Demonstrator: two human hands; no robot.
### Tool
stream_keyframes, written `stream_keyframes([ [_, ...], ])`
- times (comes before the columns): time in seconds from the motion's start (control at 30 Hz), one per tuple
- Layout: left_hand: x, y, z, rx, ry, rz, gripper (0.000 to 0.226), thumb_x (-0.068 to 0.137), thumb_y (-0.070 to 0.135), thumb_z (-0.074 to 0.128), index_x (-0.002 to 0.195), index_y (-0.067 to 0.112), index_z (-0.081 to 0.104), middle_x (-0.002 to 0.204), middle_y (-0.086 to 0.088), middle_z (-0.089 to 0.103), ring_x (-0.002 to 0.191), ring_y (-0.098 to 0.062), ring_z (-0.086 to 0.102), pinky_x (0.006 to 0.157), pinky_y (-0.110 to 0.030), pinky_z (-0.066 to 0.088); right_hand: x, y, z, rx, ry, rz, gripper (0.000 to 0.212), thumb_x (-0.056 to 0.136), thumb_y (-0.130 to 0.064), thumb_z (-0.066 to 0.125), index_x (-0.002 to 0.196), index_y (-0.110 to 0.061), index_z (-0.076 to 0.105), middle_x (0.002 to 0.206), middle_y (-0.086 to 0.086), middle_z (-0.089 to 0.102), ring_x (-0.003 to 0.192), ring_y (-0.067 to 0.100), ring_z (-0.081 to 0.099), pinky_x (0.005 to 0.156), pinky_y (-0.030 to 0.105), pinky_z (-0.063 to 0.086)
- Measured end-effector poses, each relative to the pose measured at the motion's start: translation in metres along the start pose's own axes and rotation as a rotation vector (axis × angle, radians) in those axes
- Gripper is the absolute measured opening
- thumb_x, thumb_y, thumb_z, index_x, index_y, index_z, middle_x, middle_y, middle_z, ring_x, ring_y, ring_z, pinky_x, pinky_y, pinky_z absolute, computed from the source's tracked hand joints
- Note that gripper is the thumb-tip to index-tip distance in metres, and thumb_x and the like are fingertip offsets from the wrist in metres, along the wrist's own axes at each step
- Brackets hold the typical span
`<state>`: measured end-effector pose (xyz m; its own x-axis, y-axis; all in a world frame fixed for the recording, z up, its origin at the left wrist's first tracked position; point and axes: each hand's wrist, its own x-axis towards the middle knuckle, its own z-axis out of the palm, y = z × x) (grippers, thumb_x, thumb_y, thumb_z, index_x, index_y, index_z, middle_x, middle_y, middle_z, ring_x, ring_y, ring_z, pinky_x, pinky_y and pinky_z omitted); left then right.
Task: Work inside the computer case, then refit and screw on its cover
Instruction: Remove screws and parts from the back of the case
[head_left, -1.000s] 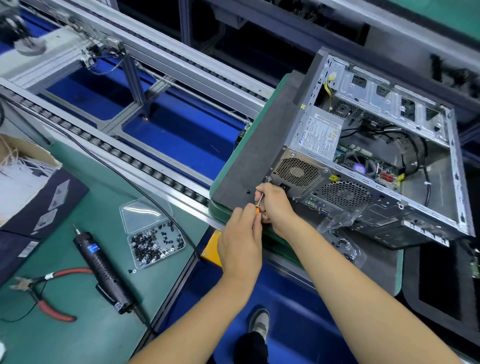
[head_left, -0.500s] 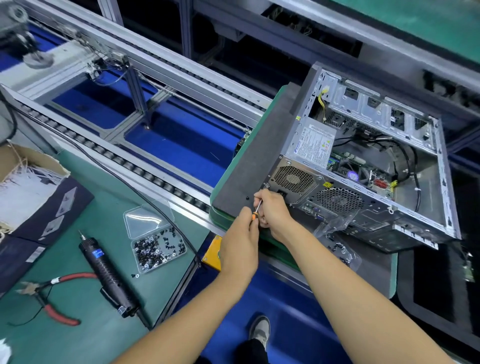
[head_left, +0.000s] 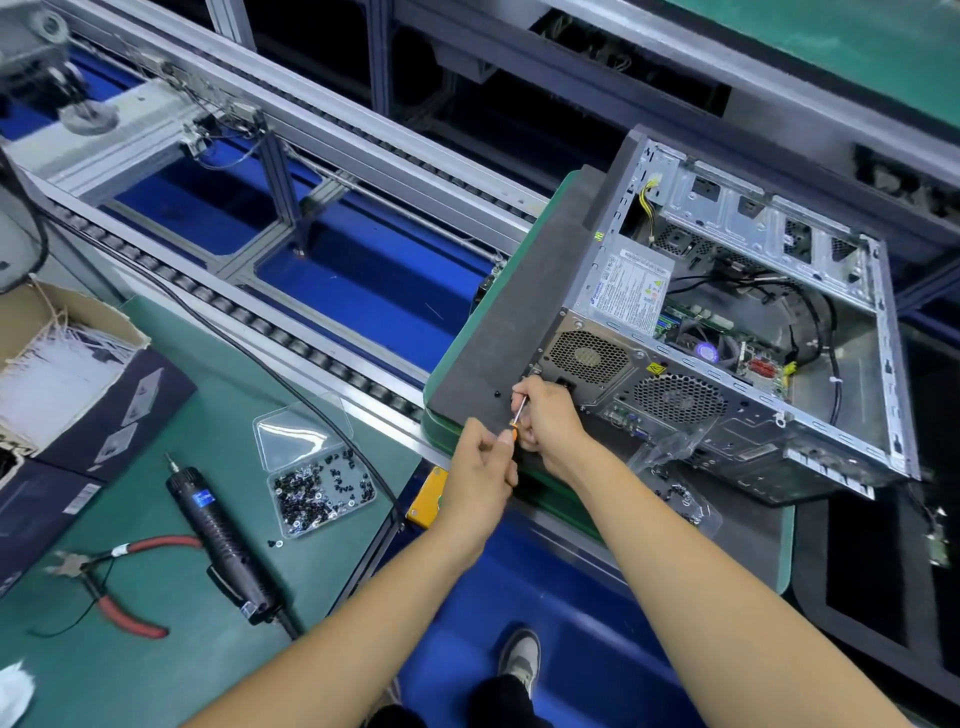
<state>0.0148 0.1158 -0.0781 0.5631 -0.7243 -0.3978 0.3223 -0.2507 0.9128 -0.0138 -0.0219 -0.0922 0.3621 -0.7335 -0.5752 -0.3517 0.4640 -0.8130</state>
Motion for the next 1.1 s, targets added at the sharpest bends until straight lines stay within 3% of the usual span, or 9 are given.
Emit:
stream_keyframes([
  [0.1, -0.004, -0.010, -0.002, 0.807, 0.182, 0.423, 0.029, 0.106, 0.031, 0.046, 0.086, 0.028, 0.024, 0.073, 0.006, 0.044, 0.060, -0.018, 0.039, 0.053, -0.039, 0.041, -0.001, -0.002, 0.001, -0.024, 0.015, 0.002, 0.032, 0.097, -0.017, 0.043, 0.066, -0.011, 0.048, 0.038, 0.000, 0.031, 0.030, 0.014, 0.024, 0.040, 0.013, 0.020],
  [0.17, -0.005, -0.015, -0.001, 0.915, 0.232, 0.504, 0.031, 0.105, 0.030, 0.047, 0.087, 0.032, 0.022, 0.077, 0.005, 0.044, 0.061, -0.016, 0.042, 0.053, -0.038, 0.043, -0.002, -0.003, 0.001, -0.027, 0.019, 0.011, 0.033, 0.097, -0.018, 0.045, 0.065, -0.012, 0.047, 0.038, 0.000, 0.032, 0.030, 0.014, 0.025, 0.039, 0.014, 0.020],
  [0.33, -0.004, 0.002, 0.002, -0.435, -0.019, -0.182, 0.021, 0.104, 0.029, 0.055, 0.086, 0.024, 0.046, 0.074, -0.011, 0.059, 0.049, -0.016, 0.047, 0.039, -0.024, 0.035, -0.002, -0.004, 0.001, -0.004, 0.014, 0.011, 0.034, 0.097, -0.019, 0.046, 0.064, -0.012, 0.046, 0.039, 0.001, 0.030, 0.030, 0.013, 0.023, 0.039, 0.014, 0.019],
  [0.4, 0.001, 0.004, 0.001, -0.546, -0.027, -0.274, 0.020, 0.105, 0.023, 0.054, 0.087, 0.018, 0.046, 0.072, -0.010, 0.056, 0.048, -0.013, 0.040, 0.038, -0.020, 0.029, -0.001, -0.002, 0.001, 0.011, 0.009, 0.010, 0.033, 0.097, -0.019, 0.046, 0.065, -0.012, 0.047, 0.040, 0.000, 0.031, 0.030, 0.013, 0.023, 0.039, 0.014, 0.019],
  [0.53, -0.001, -0.009, -0.004, 0.461, 0.068, 0.373, 0.022, 0.106, 0.021, 0.048, 0.088, 0.017, 0.036, 0.073, 0.001, 0.048, 0.061, -0.011, 0.040, 0.053, -0.028, 0.037, 0.001, 0.001, 0.001, 0.001, 0.009, -0.007, 0.031, 0.098, -0.017, 0.044, 0.068, -0.011, 0.049, 0.039, 0.000, 0.032, 0.031, 0.013, 0.024, 0.039, 0.013, 0.021],
  [0.63, -0.004, -0.019, 0.001, 0.961, 0.163, 0.505, 0.021, 0.104, 0.018, 0.049, 0.092, 0.024, 0.033, 0.083, 0.002, 0.041, 0.065, -0.023, 0.045, 0.055, -0.042, 0.047, 0.000, 0.001, 0.000, -0.029, 0.000, -0.012, 0.032, 0.097, -0.018, 0.046, 0.066, -0.013, 0.049, 0.038, 0.000, 0.032, 0.030, 0.014, 0.026, 0.039, 0.013, 0.021],
  [0.7, -0.002, -0.019, 0.002, 0.669, 0.133, 0.423, 0.020, 0.104, 0.024, 0.051, 0.089, 0.027, 0.038, 0.081, 0.003, 0.050, 0.066, -0.022, 0.049, 0.056, -0.040, 0.045, 0.000, -0.001, -0.001, -0.024, -0.001, -0.018, 0.032, 0.096, -0.017, 0.046, 0.065, -0.012, 0.047, 0.038, 0.000, 0.032, 0.030, 0.014, 0.026, 0.040, 0.013, 0.020],
  [0.87, 0.003, -0.004, 0.009, -0.544, 0.076, -0.275, 0.010, 0.104, 0.017, 0.051, 0.094, 0.017, 0.051, 0.071, -0.010, 0.055, 0.047, -0.014, 0.040, 0.039, -0.022, 0.024, -0.003, -0.002, -0.001, 0.008, -0.014, -0.017, 0.033, 0.097, -0.017, 0.045, 0.065, -0.012, 0.046, 0.040, -0.001, 0.030, 0.030, 0.012, 0.022, 0.040, 0.014, 0.019],
  [1.1, -0.004, -0.008, 0.001, 0.786, 0.139, 0.390, 0.022, 0.105, 0.019, 0.044, 0.087, 0.020, 0.032, 0.080, 0.003, 0.042, 0.065, -0.015, 0.040, 0.059, -0.040, 0.042, -0.003, -0.002, 0.000, -0.001, -0.012, -0.013, 0.031, 0.099, -0.016, 0.044, 0.069, -0.010, 0.049, 0.040, 0.000, 0.032, 0.031, 0.014, 0.025, 0.041, 0.013, 0.020],
])
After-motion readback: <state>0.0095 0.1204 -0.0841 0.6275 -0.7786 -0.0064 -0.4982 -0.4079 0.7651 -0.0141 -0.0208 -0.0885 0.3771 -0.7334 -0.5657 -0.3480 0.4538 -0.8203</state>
